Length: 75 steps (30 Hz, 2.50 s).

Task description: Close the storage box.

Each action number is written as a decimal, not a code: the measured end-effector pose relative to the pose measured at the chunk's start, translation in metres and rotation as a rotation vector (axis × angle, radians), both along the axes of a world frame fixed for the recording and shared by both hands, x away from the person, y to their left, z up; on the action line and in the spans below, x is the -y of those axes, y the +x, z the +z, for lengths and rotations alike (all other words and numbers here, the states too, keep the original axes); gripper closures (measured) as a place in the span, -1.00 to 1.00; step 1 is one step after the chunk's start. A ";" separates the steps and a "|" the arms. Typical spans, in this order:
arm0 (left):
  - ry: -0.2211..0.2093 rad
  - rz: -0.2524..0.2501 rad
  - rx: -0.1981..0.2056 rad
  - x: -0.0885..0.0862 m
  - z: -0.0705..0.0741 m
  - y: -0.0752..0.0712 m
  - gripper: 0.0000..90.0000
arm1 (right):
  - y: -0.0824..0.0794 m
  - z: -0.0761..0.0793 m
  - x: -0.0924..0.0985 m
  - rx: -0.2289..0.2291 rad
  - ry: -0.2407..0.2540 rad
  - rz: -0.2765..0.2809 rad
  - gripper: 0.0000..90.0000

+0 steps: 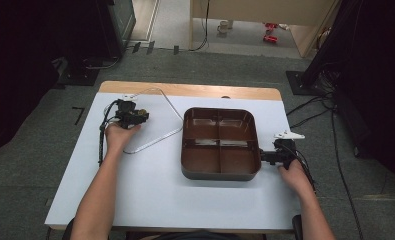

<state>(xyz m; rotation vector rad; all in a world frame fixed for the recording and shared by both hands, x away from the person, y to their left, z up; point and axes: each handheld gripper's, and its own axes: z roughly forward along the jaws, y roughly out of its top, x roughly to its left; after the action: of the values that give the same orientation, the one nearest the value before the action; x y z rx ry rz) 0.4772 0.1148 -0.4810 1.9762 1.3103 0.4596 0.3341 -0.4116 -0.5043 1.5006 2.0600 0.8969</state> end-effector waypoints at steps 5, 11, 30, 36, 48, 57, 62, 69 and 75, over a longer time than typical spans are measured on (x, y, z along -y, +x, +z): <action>0.010 -0.002 0.016 0.000 -0.001 0.000 0.29 | 0.000 0.000 0.000 0.000 0.000 0.000 -0.81; -0.023 0.009 0.001 -0.002 0.000 0.000 0.31 | 0.000 0.000 0.000 0.000 0.000 0.000 -0.81; -0.028 0.038 0.002 -0.010 0.028 -0.004 0.32 | 0.000 0.000 0.000 0.000 0.001 -0.001 -0.81; -0.007 0.034 0.020 -0.012 0.039 -0.012 0.32 | 0.000 0.000 0.000 0.000 0.002 -0.001 -0.81; -0.077 -0.006 0.043 -0.013 0.071 -0.027 0.32 | 0.000 0.000 0.000 0.000 0.002 -0.001 -0.81; -0.111 -0.058 0.058 -0.002 0.095 -0.037 0.32 | 0.000 0.000 0.000 0.001 0.002 -0.001 -0.81; -0.125 -0.108 0.080 0.012 0.105 -0.044 0.32 | 0.000 0.000 0.000 0.001 0.001 -0.001 -0.81; -0.132 -0.175 0.079 0.034 0.110 -0.052 0.32 | 0.000 0.000 0.000 0.001 0.002 0.000 -0.81; -0.116 -0.215 0.069 0.054 0.104 -0.056 0.32 | 0.000 0.000 0.000 0.002 0.001 0.000 -0.81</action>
<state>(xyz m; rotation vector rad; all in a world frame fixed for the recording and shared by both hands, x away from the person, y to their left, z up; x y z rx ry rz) 0.4212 0.0609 -0.3766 1.9591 1.0439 0.3373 0.3341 -0.4118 -0.5044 1.4994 2.0589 0.8991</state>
